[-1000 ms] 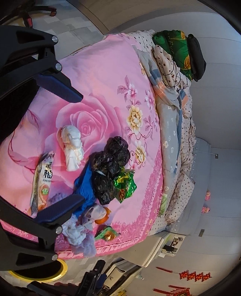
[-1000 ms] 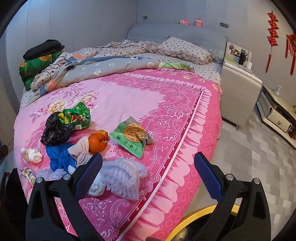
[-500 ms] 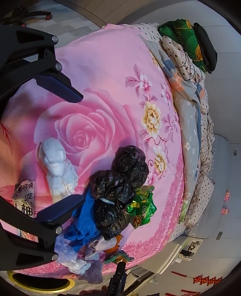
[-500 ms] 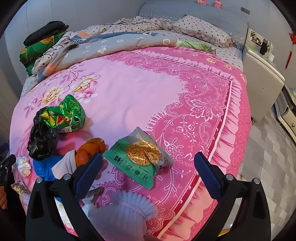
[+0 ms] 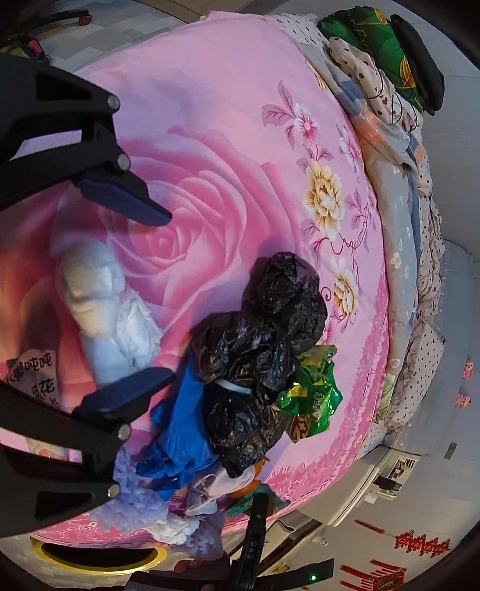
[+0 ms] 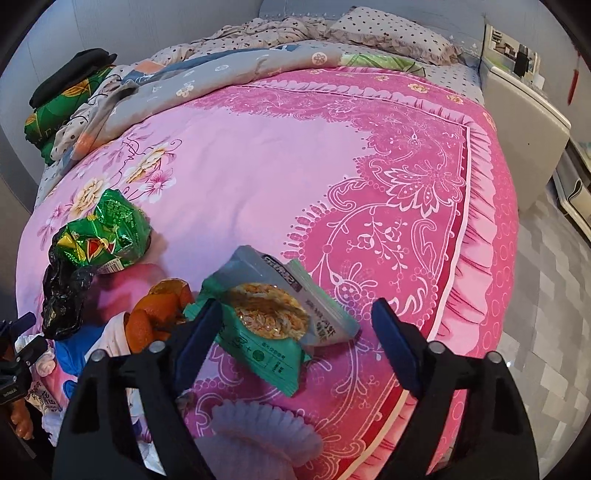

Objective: Collect trash
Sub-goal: 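Reach the left tool to the white tissue bundle while the right tool grasps the green cracker packet, then carry the tissue bundle in the left tool and cracker packet in the right tool over the bin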

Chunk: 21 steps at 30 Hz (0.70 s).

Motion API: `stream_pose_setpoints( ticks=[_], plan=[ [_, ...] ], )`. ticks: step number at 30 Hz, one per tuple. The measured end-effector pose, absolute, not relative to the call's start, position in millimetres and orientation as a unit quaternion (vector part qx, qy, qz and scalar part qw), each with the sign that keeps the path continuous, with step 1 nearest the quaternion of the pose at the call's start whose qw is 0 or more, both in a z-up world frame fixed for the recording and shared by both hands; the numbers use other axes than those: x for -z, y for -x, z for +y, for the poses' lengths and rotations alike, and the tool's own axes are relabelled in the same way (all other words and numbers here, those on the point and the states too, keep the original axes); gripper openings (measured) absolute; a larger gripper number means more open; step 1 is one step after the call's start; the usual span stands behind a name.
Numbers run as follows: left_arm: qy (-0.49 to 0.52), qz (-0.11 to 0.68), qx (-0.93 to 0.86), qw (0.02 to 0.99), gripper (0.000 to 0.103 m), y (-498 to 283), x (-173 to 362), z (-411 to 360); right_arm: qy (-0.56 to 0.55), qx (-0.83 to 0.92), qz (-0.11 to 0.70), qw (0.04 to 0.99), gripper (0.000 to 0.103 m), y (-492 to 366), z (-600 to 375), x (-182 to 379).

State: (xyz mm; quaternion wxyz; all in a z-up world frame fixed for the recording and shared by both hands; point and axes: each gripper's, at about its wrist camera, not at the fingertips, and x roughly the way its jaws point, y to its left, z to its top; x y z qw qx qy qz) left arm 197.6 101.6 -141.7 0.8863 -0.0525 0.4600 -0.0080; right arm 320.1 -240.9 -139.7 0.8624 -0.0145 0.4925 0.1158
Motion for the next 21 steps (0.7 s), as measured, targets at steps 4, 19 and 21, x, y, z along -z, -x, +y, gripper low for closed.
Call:
stream_pose_setpoints(
  ticks=[4, 19, 21],
  plan=[
    [0.049, 0.463, 0.02, 0.885, 0.048, -199, 145, 97, 0.004, -0.108, 0.499, 0.86, 0.052, -322, -243, 144],
    [0.082, 0.44, 0.028, 0.894, 0.028, -191, 135, 108, 0.01, -0.101, 0.482, 0.87, 0.029, -314, -238, 132],
    [0.086, 0.434, 0.027, 0.896, 0.027, -188, 131, 109, 0.011, -0.097, 0.477, 0.873, 0.029, -310, -239, 128]
  ],
)
